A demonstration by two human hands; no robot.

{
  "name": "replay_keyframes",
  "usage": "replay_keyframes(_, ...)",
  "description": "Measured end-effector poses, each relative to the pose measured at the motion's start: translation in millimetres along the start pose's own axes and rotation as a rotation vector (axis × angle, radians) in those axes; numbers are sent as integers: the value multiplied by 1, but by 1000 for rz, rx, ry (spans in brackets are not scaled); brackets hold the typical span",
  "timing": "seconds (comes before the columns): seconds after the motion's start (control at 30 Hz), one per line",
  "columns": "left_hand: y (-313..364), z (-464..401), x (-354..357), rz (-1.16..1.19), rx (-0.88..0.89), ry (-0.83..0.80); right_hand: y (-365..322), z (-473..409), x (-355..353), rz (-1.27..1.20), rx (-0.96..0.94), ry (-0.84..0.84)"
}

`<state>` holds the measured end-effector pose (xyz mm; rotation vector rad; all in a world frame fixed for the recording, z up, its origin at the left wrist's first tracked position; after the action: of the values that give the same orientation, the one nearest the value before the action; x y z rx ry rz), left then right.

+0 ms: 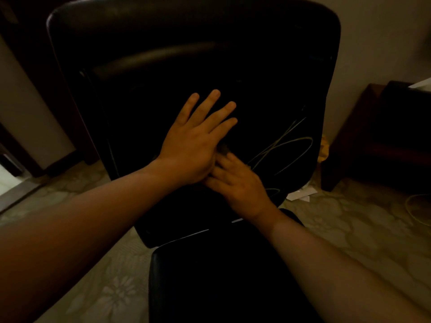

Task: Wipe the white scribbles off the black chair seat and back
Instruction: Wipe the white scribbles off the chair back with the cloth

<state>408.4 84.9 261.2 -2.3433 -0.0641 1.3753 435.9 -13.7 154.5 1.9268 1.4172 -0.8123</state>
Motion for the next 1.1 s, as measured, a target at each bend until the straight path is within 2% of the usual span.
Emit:
replay_keyframes(0.13, 0, -4, 2, 13, 22, -31, 43, 20, -16, 56, 318, 73)
replay_keyframes(0.23, 4, -8, 5, -1, 14, -29, 31, 19, -5, 6, 462, 150)
replay_keyframes(0.3, 5, -9, 6, 3, -10, -1, 1, 17, 14, -30, 369, 146)
replay_keyframes(0.4, 6, -7, 8, -12, -22, 40, -42, 32, 43, -41, 78, -33)
replay_keyframes(0.5, 6, -7, 10, -30, -10, 58, -36, 44, 44, 35, -82, -181)
replay_keyframes(0.57, 8, -9, 10, -41, -14, 60, -15, 47, 29, 86, -100, -216)
replay_keyframes(0.67, 10, -11, 13, -47, -29, 51, 36, 56, -13, 156, 33, -164)
replay_keyframes(0.87, 13, -15, 16, -53, -35, 18, 129, 69, -92, 143, 527, 127)
replay_keyframes(1.0, 15, -12, 15, -48, -45, 9, 121, 50, -95, -5, 802, 394)
replay_keyframes(1.03, 15, -11, 15, -49, -48, 7, 113, 44, -89, -22, 828, 415)
replay_keyframes(1.1, 14, -11, 14, -58, -49, -3, 90, 31, -68, -26, 767, 341)
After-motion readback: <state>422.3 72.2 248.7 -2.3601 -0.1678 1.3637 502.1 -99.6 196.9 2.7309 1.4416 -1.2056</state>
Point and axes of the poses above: each hand's wrist, its own z-axis away from the middle knuckle, its own x-axis out of the palm, y = z × x, the point moved 6 cm from there along -z, towards the middle knuckle, and after that the axes turned 12 degrees about -y, right-handed, at the moved point
